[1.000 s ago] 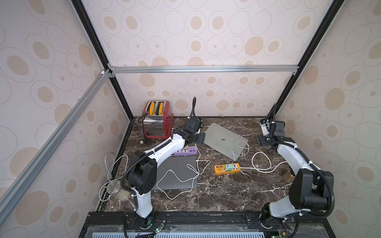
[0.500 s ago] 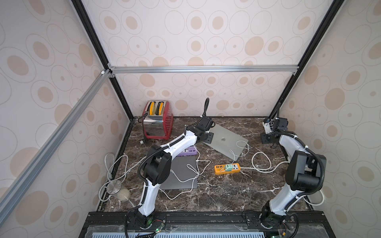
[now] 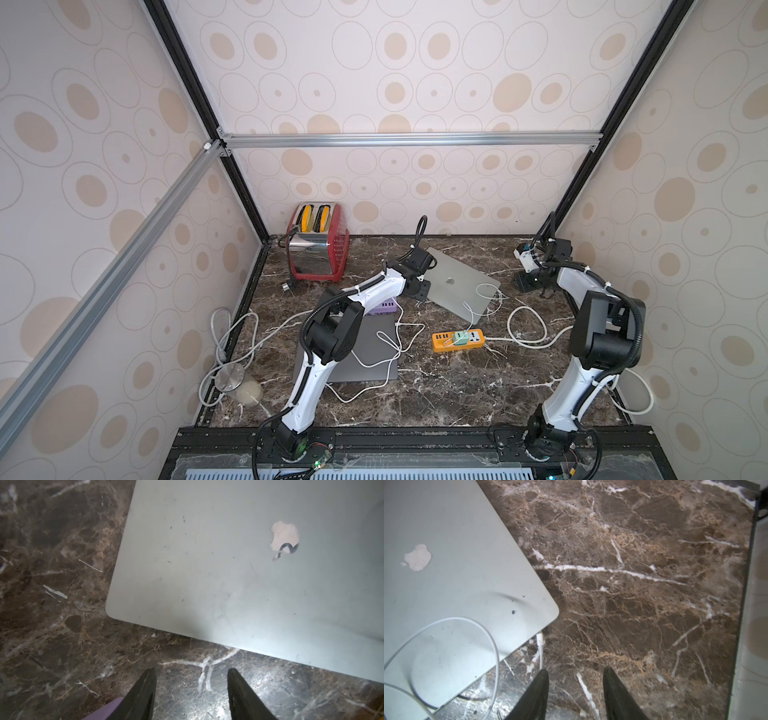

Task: Unplug the laptop charger
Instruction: Remove the charging cable from the laptop.

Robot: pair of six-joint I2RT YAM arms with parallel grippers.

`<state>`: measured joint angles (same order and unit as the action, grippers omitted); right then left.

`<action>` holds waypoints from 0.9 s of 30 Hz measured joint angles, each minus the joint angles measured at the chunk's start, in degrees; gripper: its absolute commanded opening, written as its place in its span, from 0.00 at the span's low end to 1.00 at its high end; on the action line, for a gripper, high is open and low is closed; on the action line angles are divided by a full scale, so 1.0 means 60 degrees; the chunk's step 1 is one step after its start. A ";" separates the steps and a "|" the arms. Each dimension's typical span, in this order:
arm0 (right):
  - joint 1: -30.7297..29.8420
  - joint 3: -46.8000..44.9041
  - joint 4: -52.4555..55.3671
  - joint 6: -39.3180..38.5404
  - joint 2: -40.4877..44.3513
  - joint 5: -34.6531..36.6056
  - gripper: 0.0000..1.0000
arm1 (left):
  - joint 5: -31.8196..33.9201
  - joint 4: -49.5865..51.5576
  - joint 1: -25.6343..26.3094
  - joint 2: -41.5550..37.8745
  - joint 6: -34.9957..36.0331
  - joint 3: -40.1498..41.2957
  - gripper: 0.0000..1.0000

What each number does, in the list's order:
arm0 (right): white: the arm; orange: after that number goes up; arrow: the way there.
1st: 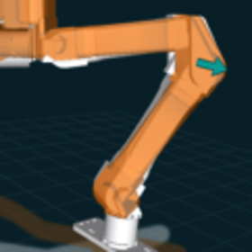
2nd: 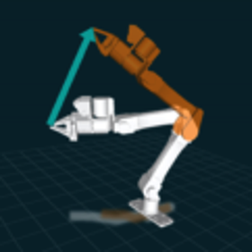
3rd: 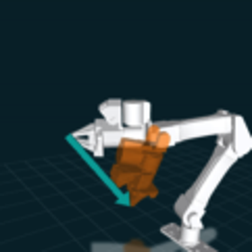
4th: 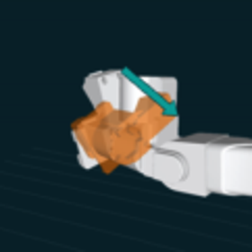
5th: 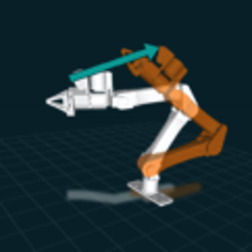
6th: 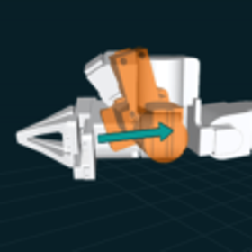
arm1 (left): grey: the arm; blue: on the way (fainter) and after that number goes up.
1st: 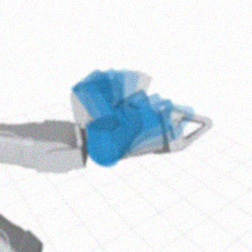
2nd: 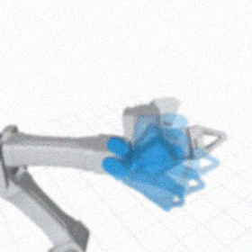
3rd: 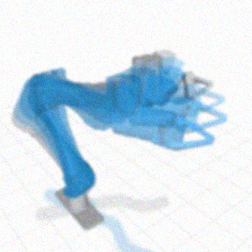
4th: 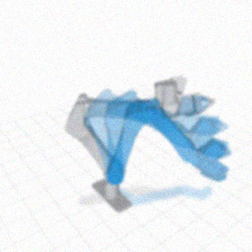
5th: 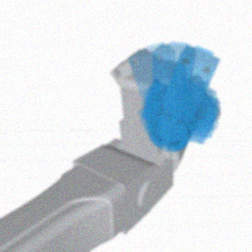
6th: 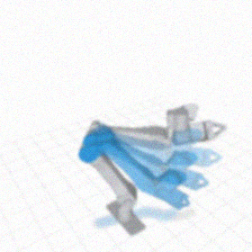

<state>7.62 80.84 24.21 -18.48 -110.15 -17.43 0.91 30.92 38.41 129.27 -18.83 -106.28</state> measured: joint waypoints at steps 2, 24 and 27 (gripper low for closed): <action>0.0000 0.0306 0.0120 -0.0182 -0.0291 -0.0288 0.44 | -0.0058 -0.0025 0.0000 0.0004 -0.0018 -0.0113 0.57; -0.0787 0.1402 0.1953 -0.1792 -0.1490 -0.0062 0.35 | -0.0317 -0.0004 0.0004 0.0452 -0.0146 -0.0157 0.59; -0.0790 0.1402 0.2014 -0.1865 -0.1545 0.0066 0.33 | -0.0324 -0.0007 0.0000 0.0452 -0.0146 -0.0157 0.60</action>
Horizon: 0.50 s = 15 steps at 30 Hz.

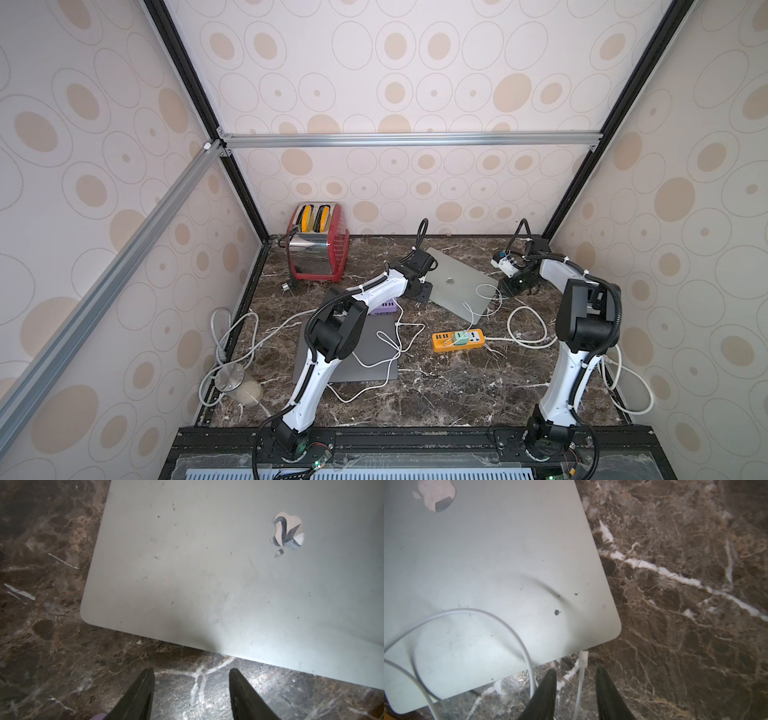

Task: Unplug the laptop charger
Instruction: Remove the charging cable from the laptop.

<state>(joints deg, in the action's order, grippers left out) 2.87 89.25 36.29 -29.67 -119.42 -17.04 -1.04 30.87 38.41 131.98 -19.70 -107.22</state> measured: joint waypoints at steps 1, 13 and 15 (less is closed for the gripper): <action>-0.0004 0.0007 0.0025 -0.0029 -0.0022 0.0062 0.31 | -0.0007 0.0000 0.0000 0.0000 0.0000 0.0000 0.60; -0.0015 0.0084 0.0386 -0.0324 -0.0135 0.0474 0.31 | -0.0109 -0.0015 0.0000 0.0000 -0.0040 0.0000 0.60; -0.0040 0.0204 0.0382 -0.0335 -0.0233 0.0510 0.30 | -0.0135 -0.0015 0.0000 0.0000 -0.0044 0.0000 0.61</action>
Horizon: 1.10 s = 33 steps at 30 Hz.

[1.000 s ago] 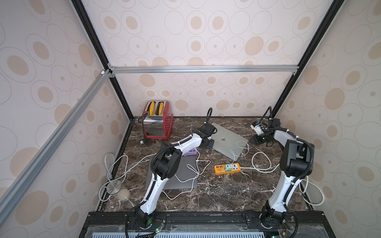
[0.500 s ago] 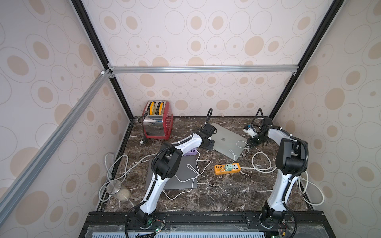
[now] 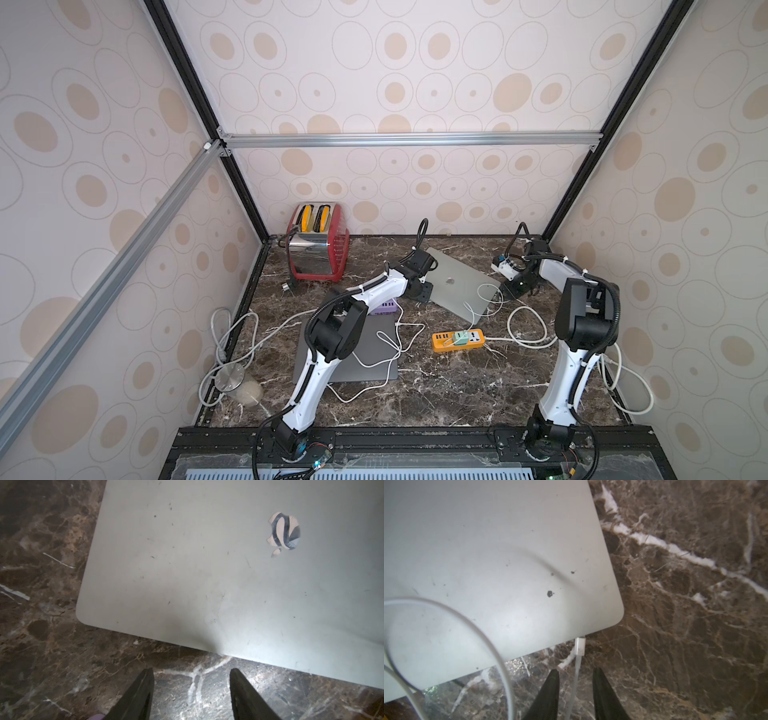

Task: Unplug the laptop charger
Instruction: Remove the charging cable from the laptop.

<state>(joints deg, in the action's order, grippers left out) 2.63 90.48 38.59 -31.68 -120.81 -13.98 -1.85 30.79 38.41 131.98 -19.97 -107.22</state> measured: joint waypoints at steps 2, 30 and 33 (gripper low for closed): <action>-0.0036 0.0109 0.0007 -0.0015 -0.0106 0.0040 0.29 | -0.0018 -0.0011 0.0000 0.0000 0.0000 0.0007 0.60; -0.0441 0.0761 0.0215 -0.0408 -0.0714 0.0823 0.04 | -0.0160 -0.0051 0.0000 0.0007 -0.0055 0.0135 0.62; -0.0459 0.0688 0.0146 -0.0550 -0.0670 0.0889 0.03 | -0.0186 -0.0051 0.0000 0.0025 -0.0062 0.0135 0.62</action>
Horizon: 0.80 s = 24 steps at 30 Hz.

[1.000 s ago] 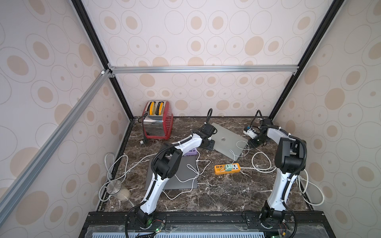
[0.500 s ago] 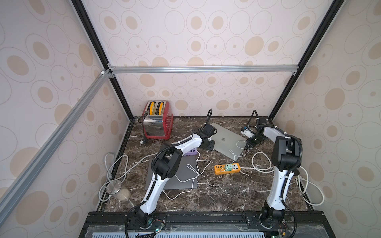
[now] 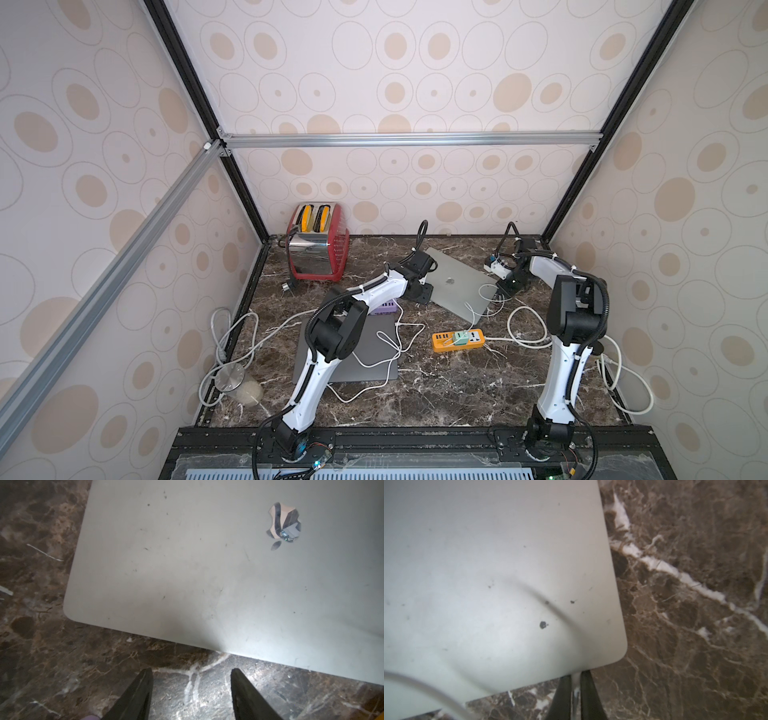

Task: Unplug the laptop charger
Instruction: Remove the charging cable from the laptop.

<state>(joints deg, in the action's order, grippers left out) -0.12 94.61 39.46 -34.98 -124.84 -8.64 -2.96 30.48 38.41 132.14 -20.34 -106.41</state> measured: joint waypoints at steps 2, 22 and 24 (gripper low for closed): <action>0.0004 -0.0106 -0.0102 -0.0076 0.0058 0.0011 0.03 | -0.0018 0.0004 0.0000 0.0033 -0.0004 -0.0004 0.62; 0.0069 -0.0583 -0.0503 -0.0219 0.0328 0.0069 0.04 | -0.0113 0.0073 0.0004 0.0204 -0.0004 -0.0291 0.62; 0.0080 -0.0583 -0.0466 -0.0219 0.0328 0.0073 0.04 | -0.0138 0.0073 0.0004 0.0211 -0.0004 -0.0306 0.62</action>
<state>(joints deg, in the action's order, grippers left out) 0.36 91.11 36.67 -36.29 -122.87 -8.21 -3.79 30.92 38.44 133.40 -20.36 -108.25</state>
